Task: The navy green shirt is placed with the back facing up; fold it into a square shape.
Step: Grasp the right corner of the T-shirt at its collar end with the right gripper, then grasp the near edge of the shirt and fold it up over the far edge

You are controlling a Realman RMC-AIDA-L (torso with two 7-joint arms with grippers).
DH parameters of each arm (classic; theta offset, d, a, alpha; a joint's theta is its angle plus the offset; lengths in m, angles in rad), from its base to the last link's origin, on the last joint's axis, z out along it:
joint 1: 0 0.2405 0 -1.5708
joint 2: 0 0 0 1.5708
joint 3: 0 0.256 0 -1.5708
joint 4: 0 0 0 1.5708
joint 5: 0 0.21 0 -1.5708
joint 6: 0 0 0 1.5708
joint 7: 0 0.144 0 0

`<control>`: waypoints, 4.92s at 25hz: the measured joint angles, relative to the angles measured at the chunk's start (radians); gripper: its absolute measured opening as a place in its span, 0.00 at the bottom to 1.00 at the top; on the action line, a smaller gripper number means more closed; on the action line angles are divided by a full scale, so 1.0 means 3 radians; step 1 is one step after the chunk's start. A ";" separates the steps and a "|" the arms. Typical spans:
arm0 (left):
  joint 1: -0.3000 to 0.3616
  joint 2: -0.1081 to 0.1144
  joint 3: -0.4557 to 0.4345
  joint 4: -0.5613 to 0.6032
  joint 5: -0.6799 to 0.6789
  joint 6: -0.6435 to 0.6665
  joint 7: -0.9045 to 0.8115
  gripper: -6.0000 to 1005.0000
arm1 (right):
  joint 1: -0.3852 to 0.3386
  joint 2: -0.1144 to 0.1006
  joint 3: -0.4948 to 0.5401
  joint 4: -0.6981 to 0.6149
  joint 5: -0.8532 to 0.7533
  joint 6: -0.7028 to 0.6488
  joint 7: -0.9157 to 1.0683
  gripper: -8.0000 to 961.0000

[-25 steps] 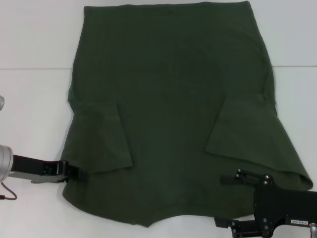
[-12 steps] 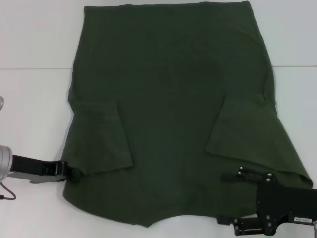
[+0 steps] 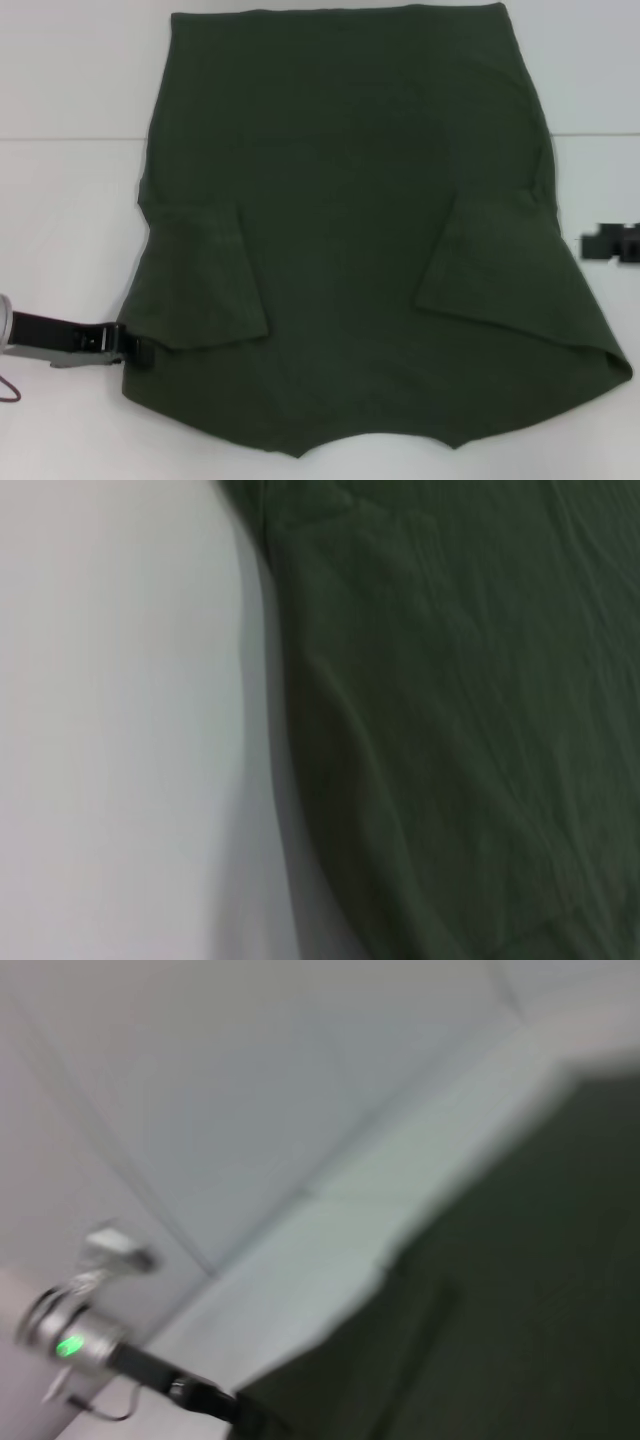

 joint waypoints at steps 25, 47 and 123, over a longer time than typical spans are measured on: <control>0.0001 0.0010 0.0000 -0.0007 -0.0025 0.0018 0.0048 0.04 | 0.0586 -0.0056 -0.0444 0.0469 -0.2206 0.0555 0.1193 0.88; -0.0021 0.0008 0.0010 -0.0005 -0.0057 0.0007 0.0055 0.05 | 0.0541 0.0023 -0.0460 0.0620 -0.2204 0.0911 0.0958 0.86; -0.0059 0.0017 -0.0001 -0.0005 -0.0158 0.0038 0.0105 0.04 | 0.0749 0.0159 -0.0608 0.0756 -0.2123 0.0919 0.0901 0.30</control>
